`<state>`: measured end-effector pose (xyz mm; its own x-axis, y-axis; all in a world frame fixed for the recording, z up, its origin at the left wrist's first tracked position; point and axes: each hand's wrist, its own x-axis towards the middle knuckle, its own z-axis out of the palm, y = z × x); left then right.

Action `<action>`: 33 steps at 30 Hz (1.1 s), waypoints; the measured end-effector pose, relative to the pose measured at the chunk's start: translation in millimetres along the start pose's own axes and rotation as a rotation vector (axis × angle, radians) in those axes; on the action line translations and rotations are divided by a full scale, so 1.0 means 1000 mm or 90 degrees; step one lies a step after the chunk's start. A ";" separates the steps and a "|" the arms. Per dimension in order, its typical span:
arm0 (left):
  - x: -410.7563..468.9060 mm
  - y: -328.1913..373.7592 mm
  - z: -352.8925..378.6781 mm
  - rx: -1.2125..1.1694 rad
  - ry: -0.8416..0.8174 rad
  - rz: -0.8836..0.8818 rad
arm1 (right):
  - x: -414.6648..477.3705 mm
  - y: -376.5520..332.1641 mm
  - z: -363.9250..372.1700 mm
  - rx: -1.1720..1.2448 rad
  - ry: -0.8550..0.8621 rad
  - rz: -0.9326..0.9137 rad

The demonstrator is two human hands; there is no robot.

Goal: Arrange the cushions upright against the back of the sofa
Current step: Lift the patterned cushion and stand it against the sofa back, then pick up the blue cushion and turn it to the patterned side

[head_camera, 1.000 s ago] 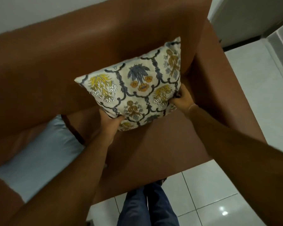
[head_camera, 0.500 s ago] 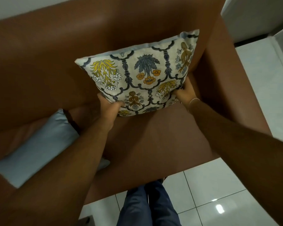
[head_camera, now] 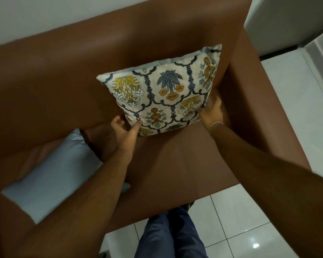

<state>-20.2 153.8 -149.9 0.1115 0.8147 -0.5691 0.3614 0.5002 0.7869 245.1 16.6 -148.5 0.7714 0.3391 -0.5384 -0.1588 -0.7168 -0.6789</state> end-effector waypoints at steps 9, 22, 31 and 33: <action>-0.078 -0.012 -0.042 0.454 -0.009 0.168 | -0.124 0.002 0.012 -0.304 0.033 -0.154; -0.185 0.083 -0.130 0.674 0.126 0.389 | -0.235 -0.082 0.008 -0.513 0.048 -0.492; -0.219 0.043 -0.236 0.708 0.165 0.295 | -0.320 -0.065 0.068 -0.581 -0.051 -0.579; -0.211 0.028 -0.261 0.703 0.161 0.276 | -0.335 -0.065 0.091 -0.588 -0.064 -0.594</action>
<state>-275.1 72.9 54.6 0.2797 0.9484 -0.1492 0.9474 -0.2475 0.2027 -59.0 4.8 30.4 0.3054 0.9449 -0.1181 0.9129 -0.3258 -0.2459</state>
